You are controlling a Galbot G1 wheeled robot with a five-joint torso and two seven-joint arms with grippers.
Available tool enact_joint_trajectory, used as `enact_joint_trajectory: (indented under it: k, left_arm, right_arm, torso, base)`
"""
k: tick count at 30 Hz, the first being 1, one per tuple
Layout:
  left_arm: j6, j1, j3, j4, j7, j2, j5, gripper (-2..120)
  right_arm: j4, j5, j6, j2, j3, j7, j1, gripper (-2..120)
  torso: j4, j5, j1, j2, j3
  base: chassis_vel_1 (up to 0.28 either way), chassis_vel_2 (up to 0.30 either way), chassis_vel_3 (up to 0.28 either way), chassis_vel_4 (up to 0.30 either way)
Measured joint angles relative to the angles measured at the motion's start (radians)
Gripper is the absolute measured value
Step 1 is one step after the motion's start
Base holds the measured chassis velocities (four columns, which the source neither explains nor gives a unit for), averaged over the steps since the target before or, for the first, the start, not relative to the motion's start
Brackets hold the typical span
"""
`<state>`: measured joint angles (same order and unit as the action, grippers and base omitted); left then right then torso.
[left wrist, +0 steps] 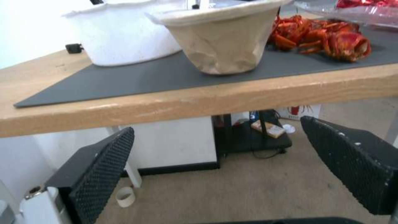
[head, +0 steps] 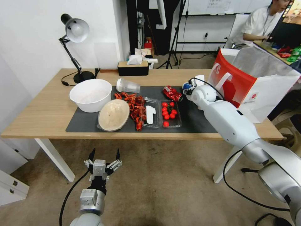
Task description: Pick up the trash from the table and place it into the takeout bag.
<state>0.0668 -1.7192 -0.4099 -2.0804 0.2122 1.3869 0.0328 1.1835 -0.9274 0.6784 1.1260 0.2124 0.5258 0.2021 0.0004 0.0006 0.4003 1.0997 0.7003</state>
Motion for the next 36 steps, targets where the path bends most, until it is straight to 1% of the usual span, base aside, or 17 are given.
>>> enact_joint_trajectory:
  k: [2, 3, 4, 8, 11, 15, 17, 18, 21, 22, 23, 25, 30, 31, 33, 34, 36]
  left_arm:
    - [-0.001, 0.000, 0.000, -0.006, 0.000, 0.000, 0.000, 100]
    - [-0.001, -0.001, 0.000, -0.009, 0.000, 0.000, 0.000, 100]
    - [-0.001, -0.001, 0.000, -0.009, 0.000, 0.000, 0.000, 100]
    - [-0.001, -0.004, -0.002, -0.013, 0.000, -0.001, 0.000, 100]
    - [-0.001, -0.005, -0.005, -0.014, 0.000, 0.002, 0.000, 100]
    - [-0.001, -0.007, -0.004, -0.015, 0.000, 0.005, 0.000, 100]
    - [-0.001, -0.010, -0.002, -0.020, 0.003, 0.007, 0.000, 100]
    - [-0.001, -0.010, -0.002, -0.020, 0.003, 0.007, 0.000, 100]
    - [-0.005, -0.015, -0.008, -0.032, 0.003, 0.007, 0.000, 100]
    - [-0.005, -0.015, -0.008, -0.032, 0.003, 0.007, 0.000, 100]
    - [-0.006, -0.016, -0.011, -0.035, 0.003, 0.009, 0.000, 100]
    - [-0.006, -0.018, -0.012, -0.036, 0.004, 0.011, -0.001, 100]
    - [-0.004, -0.030, -0.013, -0.037, 0.004, 0.022, -0.006, 100]
    - [-0.004, -0.030, -0.013, -0.037, 0.004, 0.022, -0.006, 100]
    - [-0.003, -0.030, -0.013, -0.037, 0.004, 0.023, -0.008, 100]
    - [-0.003, -0.030, -0.013, -0.037, 0.004, 0.023, -0.008, 100]
    - [-0.002, -0.030, -0.014, -0.037, 0.004, 0.023, -0.009, 100]
  right_arm:
    - [0.061, -0.002, 0.000, -0.021, -0.010, 0.007, 0.008, 66]
    - [0.108, -0.003, -0.003, -0.041, -0.011, 0.011, 0.015, 66]
    - [0.108, -0.003, -0.003, -0.041, -0.011, 0.011, 0.015, 66]
    - [0.185, -0.007, -0.012, -0.076, -0.011, 0.018, 0.027, 66]
    - [0.297, -0.021, -0.016, -0.133, -0.010, 0.033, 0.042, 65]
    - [0.351, -0.026, -0.017, -0.162, -0.010, 0.036, 0.048, 65]
    - [0.434, -0.041, -0.017, -0.205, -0.009, 0.036, 0.060, 65]
    - [0.434, -0.041, -0.017, -0.205, -0.009, 0.036, 0.060, 65]
    - [0.534, -0.063, -0.034, -0.255, -0.010, 0.038, 0.090, 65]
    - [0.534, -0.063, -0.034, -0.255, -0.010, 0.038, 0.090, 65]
    - [0.584, -0.076, -0.041, -0.280, -0.012, 0.038, 0.113, 65]
    - [0.607, -0.080, -0.041, -0.293, -0.017, 0.037, 0.125, 65]
    - [0.722, -0.095, -0.053, -0.350, -0.063, 0.019, 0.199, 65]
    - [0.722, -0.095, -0.053, -0.350, -0.063, 0.019, 0.199, 65]
    - [0.779, -0.099, -0.062, -0.377, -0.112, 0.017, 0.229, 65]
    - [0.779, -0.099, -0.062, -0.377, -0.112, 0.017, 0.229, 65]
    - [0.823, -0.116, -0.069, -0.400, -0.166, 0.020, 0.245, 65]
  torso:
    - [-0.0002, -0.0008, 0.000, 0.000, 0.000]
    - [-0.0003, -0.0004, 0.000, 0.000, 0.000]
    - [-0.0003, -0.0004, 0.000, 0.000, 0.000]
    - [-0.0003, -0.0006, 0.000, 0.000, 0.000]
    - [-0.0004, -0.0005, 0.000, 0.000, 0.000]
    - [-0.0004, -0.0006, 0.000, 0.000, 0.000]
    - [-0.0004, -0.0006, 0.000, 0.000, 0.000]
    - [-0.0004, -0.0006, 0.000, 0.000, 0.000]
    - [-0.0004, -0.0005, 0.000, 0.000, 0.000]
    - [-0.0004, -0.0005, 0.000, 0.000, 0.000]
    - [-0.0003, -0.0007, 0.000, 0.000, 0.000]
    - [-0.0003, -0.0006, 0.000, 0.000, 0.000]
    - [-0.0002, -0.0005, 0.000, 0.000, 0.000]
    - [-0.0002, -0.0005, 0.000, 0.000, 0.000]
    - [-0.0003, -0.0005, 0.000, 0.000, 0.000]
    - [-0.0003, -0.0005, 0.000, 0.000, 0.000]
    - [-0.0005, -0.0004, 0.000, 0.000, 0.000]
  base:
    - [0.000, 0.000, 0.000, 0.000]
    - [0.000, 0.000, 0.000, 0.000]
    - [0.000, 0.000, 0.000, 0.000]
    - [0.000, 0.000, 0.000, 0.000]
    - [0.000, 0.000, 0.000, 0.000]
    - [0.000, 0.000, 0.000, 0.000]
    - [0.000, 0.000, 0.000, 0.000]
    - [0.000, 0.000, 0.000, 0.000]
    - [0.000, 0.000, 0.000, 0.000]
    - [0.000, 0.000, 0.000, 0.000]
    - [0.000, 0.000, 0.000, 0.000]
    - [0.000, 0.000, 0.000, 0.000]
    - [0.000, 0.000, 0.000, 0.000]
    - [0.000, 0.000, 0.000, 0.000]
    - [0.000, 0.000, 0.000, 0.000]
    - [0.000, 0.000, 0.000, 0.000]
    - [0.000, 0.000, 0.000, 0.000]
